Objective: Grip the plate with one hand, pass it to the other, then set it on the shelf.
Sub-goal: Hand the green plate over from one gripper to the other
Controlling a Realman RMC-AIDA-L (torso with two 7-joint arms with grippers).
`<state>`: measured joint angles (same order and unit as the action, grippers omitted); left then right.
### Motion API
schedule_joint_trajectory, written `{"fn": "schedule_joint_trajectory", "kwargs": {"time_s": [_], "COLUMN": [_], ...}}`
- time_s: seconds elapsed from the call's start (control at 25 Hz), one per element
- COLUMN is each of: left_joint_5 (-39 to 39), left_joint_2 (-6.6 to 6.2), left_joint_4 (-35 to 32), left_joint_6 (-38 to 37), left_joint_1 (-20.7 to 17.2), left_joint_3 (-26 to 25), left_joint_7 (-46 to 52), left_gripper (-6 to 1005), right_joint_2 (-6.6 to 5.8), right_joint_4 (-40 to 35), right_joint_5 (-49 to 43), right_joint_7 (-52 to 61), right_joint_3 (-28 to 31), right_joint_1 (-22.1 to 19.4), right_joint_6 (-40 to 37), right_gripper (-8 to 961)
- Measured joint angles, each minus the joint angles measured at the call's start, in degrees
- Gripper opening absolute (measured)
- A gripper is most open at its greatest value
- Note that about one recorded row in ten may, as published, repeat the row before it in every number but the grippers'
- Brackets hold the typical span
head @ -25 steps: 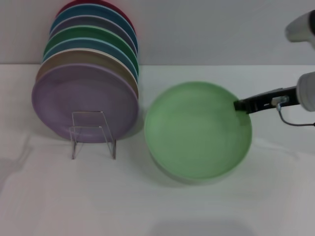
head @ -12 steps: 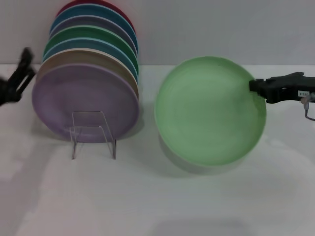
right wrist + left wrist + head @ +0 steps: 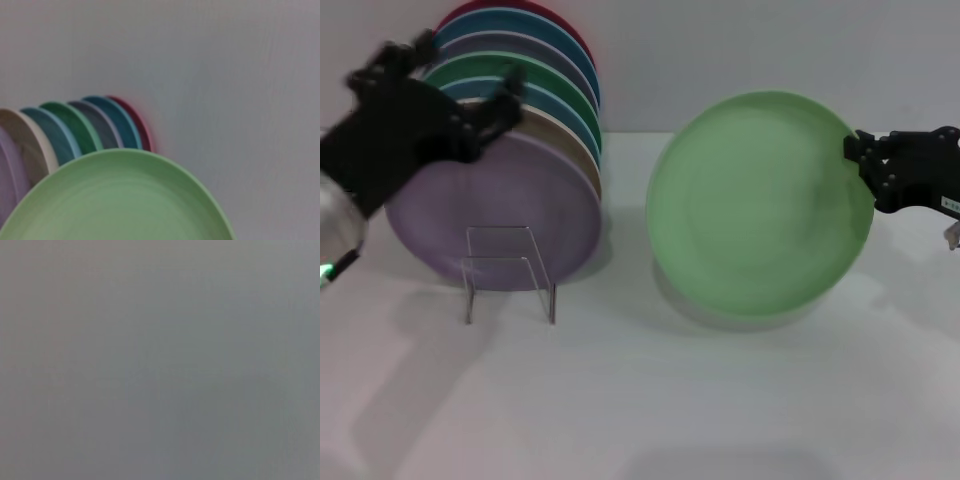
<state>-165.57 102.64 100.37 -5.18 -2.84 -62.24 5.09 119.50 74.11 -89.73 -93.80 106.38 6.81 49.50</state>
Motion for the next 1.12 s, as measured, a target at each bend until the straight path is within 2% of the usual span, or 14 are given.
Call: {"fn": "schedule_joint_trajectory", "kwargs": {"time_s": [0.08,0.12,0.16,0.2,0.32,0.36,0.4,0.48,0.56,0.6,0.72,1.12], "left_joint_5": [0.0,0.1,0.4,0.4,0.7,1.4,1.4,2.5,6.9,6.9,11.1,13.7], "left_joint_2": [1.11,2.17,4.15,4.15,7.43,9.45,9.45,10.99,13.82,13.82,15.16,15.33], "left_joint_4": [3.4,5.0,6.7,6.7,7.8,8.2,8.2,8.3,8.0,8.0,7.5,6.1], "left_joint_6": [8.9,14.1,21.0,21.0,28.3,31.7,31.7,33.8,39.1,39.1,42.2,43.3], "left_joint_1": [1.2,2.2,3.9,3.9,6.0,7.0,7.0,7.8,9.8,9.8,11.0,11.6], "left_joint_3": [-0.3,-0.4,-0.8,-0.8,-1.7,-2.5,-2.5,-3.4,-6.2,-6.2,-8.0,-7.5], "left_joint_7": [-1.5,-2.6,-4.6,-4.6,-8.3,-10.7,-10.7,-12.7,-17.7,-17.7,-21.8,-24.1], "left_gripper": [853,852,851,849,846,845,843,841,839,837,834,822], "right_joint_2": [-0.02,-0.06,-0.08,-0.08,-0.07,-0.07,-0.07,-0.12,-0.19,-0.19,-0.21,-0.24], "right_joint_4": [-2.2,-3.1,-4.7,-4.7,-6.5,-7.1,-7.1,-7.5,-8.2,-8.2,-8.7,-9.2], "right_joint_5": [4.6,6.0,8.3,8.3,10.8,11.5,11.5,11.7,11.9,11.9,12.0,12.1], "right_joint_7": [-5.1,-7.2,-11.5,-11.5,-15.8,-16.8,-16.8,-17.6,-19.9,-19.9,-20.7,-21.6], "right_joint_3": [0.2,0.3,0.4,0.4,0.1,0.0,0.0,0.1,0.3,0.3,0.5,0.1], "right_joint_1": [-0.2,-0.2,-0.2,-0.2,-0.2,-0.2,-0.2,-0.1,-0.1,-0.1,0.0,0.6], "right_joint_6": [0.4,0.8,1.7,1.7,2.4,2.5,2.5,2.7,3.9,3.9,4.4,4.8], "right_gripper": [19,19,19,19,19,19,19,18,18,18,18,18]}}
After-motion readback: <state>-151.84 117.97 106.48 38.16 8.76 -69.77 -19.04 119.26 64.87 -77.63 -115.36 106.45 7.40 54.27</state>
